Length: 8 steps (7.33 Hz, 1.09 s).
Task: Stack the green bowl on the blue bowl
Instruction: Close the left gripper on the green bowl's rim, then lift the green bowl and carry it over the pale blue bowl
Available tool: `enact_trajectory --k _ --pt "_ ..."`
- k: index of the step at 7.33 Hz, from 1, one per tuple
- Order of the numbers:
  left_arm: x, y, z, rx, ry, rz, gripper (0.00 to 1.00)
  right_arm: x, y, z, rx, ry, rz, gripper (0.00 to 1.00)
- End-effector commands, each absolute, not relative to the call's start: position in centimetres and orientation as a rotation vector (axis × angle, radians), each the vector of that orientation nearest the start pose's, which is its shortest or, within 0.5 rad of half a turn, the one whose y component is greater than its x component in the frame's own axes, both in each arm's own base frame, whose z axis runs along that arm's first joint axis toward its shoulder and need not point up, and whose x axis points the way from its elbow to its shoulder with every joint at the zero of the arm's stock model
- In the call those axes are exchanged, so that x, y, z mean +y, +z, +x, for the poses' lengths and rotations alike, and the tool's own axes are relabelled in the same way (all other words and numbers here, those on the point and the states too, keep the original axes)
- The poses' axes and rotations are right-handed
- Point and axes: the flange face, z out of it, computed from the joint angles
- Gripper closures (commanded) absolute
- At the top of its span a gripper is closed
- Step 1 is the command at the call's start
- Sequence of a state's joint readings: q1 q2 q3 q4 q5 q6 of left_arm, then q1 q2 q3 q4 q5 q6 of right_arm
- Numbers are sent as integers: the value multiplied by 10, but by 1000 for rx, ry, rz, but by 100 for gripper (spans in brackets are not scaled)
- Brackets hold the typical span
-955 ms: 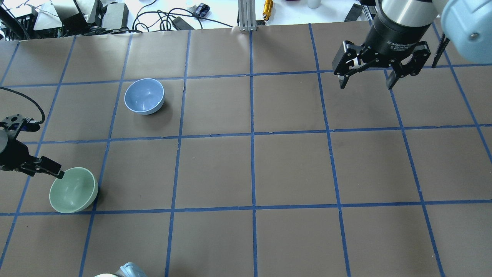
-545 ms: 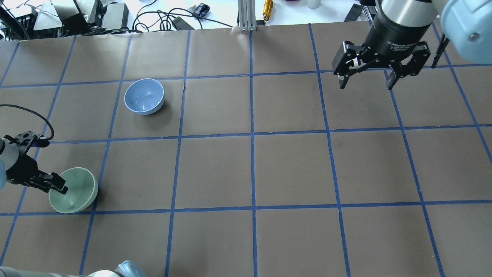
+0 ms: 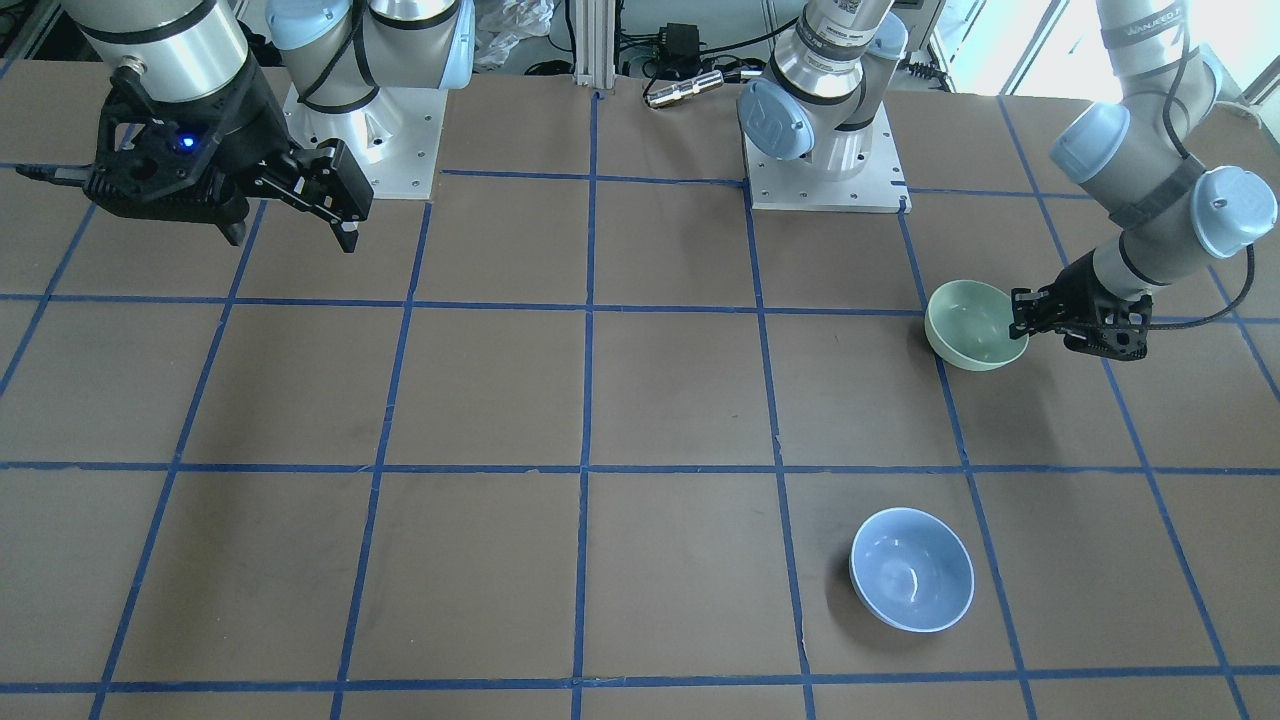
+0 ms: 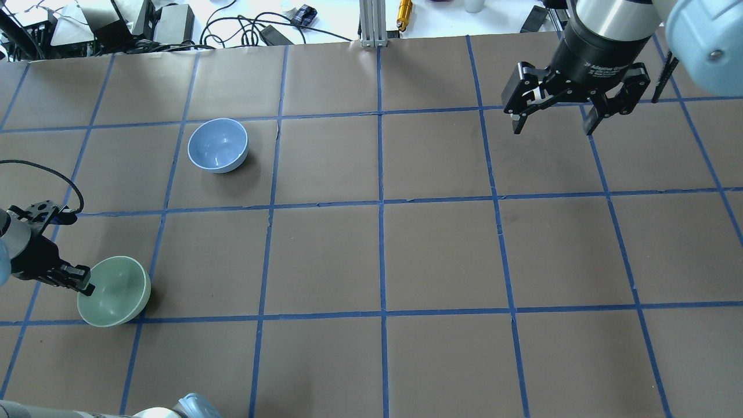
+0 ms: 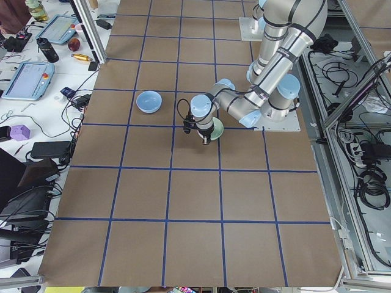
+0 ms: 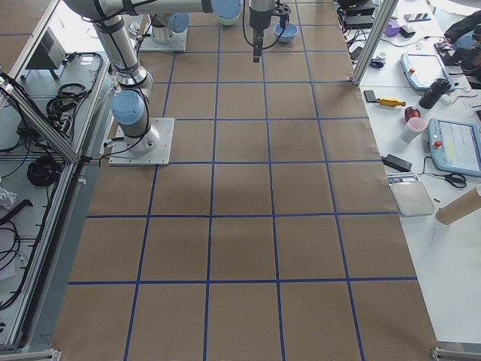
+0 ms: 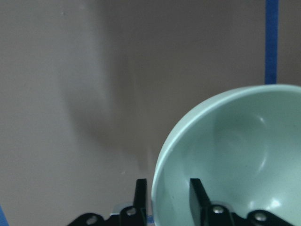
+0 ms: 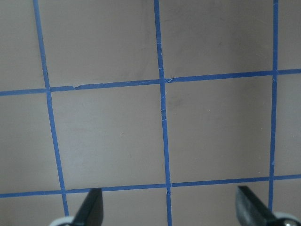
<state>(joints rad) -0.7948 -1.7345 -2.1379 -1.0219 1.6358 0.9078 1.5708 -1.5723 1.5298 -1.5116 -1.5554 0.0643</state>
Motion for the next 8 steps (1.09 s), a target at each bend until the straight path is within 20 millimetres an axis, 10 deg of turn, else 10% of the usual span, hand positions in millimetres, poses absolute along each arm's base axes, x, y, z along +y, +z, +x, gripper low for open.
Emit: enact_trajectory --k 1,3,5,8 --pt "-426 234 230 3236 292 183 100 -489 503 135 3125 27 101 0" --pt "-468 279 217 3267 274 56 100 -489 503 135 3125 27 101 0" --pt "-525 303 146 3209 221 -1 100 -489 503 135 3125 27 101 0" --pt "-614 304 119 3244 123 -88 100 -489 503 135 3125 27 101 0"
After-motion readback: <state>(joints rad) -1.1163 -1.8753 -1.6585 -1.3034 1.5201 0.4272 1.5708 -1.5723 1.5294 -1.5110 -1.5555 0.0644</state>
